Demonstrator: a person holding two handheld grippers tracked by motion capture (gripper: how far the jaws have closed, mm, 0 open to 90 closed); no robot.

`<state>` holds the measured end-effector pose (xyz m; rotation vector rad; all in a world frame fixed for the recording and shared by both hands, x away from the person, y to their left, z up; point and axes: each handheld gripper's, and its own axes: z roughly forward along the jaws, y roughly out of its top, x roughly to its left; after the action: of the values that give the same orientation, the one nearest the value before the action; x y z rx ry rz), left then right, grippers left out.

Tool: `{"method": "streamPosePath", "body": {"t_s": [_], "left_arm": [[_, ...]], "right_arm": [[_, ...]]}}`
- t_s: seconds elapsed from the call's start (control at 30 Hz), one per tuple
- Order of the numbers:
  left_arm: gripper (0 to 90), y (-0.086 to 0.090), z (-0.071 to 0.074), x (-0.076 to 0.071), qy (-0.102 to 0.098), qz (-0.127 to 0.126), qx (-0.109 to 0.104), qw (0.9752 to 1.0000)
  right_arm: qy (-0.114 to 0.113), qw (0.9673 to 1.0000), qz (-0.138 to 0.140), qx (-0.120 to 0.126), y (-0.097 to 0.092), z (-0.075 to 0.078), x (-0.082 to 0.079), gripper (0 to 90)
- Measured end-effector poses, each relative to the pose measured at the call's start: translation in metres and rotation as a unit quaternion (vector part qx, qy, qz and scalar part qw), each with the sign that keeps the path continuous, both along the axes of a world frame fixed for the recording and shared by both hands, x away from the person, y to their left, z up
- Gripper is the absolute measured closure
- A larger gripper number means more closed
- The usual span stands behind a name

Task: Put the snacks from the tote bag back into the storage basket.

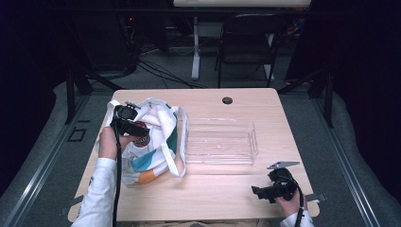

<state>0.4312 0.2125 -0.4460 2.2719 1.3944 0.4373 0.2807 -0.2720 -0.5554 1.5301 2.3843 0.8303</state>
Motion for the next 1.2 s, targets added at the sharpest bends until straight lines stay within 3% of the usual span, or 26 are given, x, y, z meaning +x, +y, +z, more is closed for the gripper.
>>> {"method": "streamPosePath", "body": {"t_s": [0.87, 1.2], "left_arm": [[27.2, -0.003, 0.035, -0.001, -0.024, -0.011, -0.005, 0.9996], [27.4, -0.004, 0.033, 0.001, -0.013, -0.013, -0.004, 0.9998]], "right_arm": [[0.000, 1.0000, -0.002, 0.001, 0.000, 0.000, 0.000, 4.6], [0.000, 1.0000, 0.000, 0.001, 0.000, 0.000, 0.000, 4.6]]}}
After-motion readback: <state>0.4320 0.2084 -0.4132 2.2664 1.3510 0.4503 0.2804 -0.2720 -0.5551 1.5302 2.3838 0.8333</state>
